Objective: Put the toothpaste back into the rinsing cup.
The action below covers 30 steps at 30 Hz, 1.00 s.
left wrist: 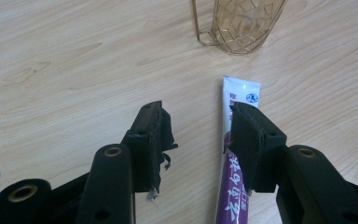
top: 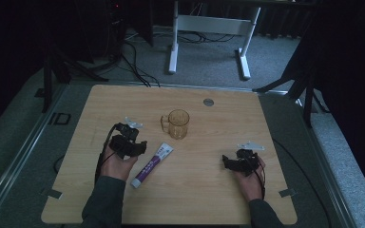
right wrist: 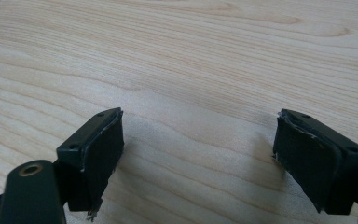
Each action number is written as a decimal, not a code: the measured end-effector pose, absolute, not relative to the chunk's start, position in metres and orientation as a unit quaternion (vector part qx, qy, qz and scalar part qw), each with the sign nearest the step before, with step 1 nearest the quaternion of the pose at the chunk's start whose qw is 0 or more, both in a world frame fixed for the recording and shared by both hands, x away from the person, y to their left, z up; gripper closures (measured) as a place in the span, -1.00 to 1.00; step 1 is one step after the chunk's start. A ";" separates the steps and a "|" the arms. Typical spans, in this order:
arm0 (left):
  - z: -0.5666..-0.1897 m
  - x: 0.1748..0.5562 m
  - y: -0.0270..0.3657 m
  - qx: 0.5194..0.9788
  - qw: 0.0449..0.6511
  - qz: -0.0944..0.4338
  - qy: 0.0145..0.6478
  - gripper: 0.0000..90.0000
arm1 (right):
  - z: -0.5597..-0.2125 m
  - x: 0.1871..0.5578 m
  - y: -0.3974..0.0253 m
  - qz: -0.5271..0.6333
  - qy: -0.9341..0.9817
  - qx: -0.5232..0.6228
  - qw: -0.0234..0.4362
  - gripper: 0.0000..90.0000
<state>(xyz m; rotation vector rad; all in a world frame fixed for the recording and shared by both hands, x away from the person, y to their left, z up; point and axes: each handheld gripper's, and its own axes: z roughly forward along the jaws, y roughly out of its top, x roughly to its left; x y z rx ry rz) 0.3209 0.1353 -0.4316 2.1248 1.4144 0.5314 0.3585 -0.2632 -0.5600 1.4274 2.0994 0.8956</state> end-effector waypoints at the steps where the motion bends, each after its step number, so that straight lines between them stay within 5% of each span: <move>1: -0.431 0.321 0.135 0.786 0.264 0.197 0.522 0.21 | -0.560 0.358 -0.263 0.324 0.760 0.517 0.223 -0.64; 30: -0.420 0.331 0.117 0.793 0.252 0.189 0.521 0.15 | -0.560 0.359 -0.263 0.324 0.760 0.516 0.224 -0.64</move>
